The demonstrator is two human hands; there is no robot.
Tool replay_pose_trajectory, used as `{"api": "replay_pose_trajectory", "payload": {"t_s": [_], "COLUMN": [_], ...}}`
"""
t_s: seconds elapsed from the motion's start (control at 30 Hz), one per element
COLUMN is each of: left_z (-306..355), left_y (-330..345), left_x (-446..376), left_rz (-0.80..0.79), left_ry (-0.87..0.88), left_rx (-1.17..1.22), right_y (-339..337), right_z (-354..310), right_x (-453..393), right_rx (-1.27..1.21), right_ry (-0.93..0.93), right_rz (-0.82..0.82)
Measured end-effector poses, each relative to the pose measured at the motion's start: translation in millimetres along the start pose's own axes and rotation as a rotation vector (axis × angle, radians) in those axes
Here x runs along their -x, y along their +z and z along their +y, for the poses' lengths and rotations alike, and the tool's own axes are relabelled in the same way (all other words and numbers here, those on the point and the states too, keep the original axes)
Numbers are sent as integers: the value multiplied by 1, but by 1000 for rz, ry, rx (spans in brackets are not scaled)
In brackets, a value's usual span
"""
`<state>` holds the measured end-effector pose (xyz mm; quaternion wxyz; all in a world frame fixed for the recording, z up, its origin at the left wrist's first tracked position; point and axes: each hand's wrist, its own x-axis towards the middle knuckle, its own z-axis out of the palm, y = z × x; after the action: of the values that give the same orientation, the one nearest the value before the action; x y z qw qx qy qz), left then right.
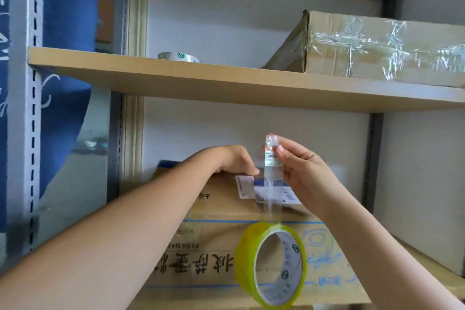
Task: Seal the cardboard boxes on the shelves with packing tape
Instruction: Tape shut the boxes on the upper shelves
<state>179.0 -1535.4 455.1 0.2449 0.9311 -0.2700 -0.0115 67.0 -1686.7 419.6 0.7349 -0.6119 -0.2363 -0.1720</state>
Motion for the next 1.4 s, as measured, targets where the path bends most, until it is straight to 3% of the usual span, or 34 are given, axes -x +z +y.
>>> {"api": "replay_pose_trajectory", "payload": {"t_s": [0.13,0.37,0.5,0.63,0.77,0.93,1.17,1.4], "left_z": [18,30,30,29,35,76,77,82], "left_y": [-24,2,14,-15,-39,-80,-81,-89], "left_x": [6,2,4,7,17,57,72,86], "left_rz": [25,-1,43,-17,46,-144,106,-30], "left_ry": [0,-99,-127,-188,-97,13,54,120], "left_rx": [-20,-377,-256,-143,-50,49,86,127], "right_y": [2,-1,-7,-9,-1,13,32,29], "right_z": [-22,-43,-36,-23,-29,-51,-76,-82], "right_x": [6,22,31,31,28,18,1,-7], "right_rx": [16,20,63,142,232,380,396,546], "right_ry": [-32,-90,-31,15,15,-91,-263,-318], "right_rz": [-60,-49,-21,24,48,57,123,265]}}
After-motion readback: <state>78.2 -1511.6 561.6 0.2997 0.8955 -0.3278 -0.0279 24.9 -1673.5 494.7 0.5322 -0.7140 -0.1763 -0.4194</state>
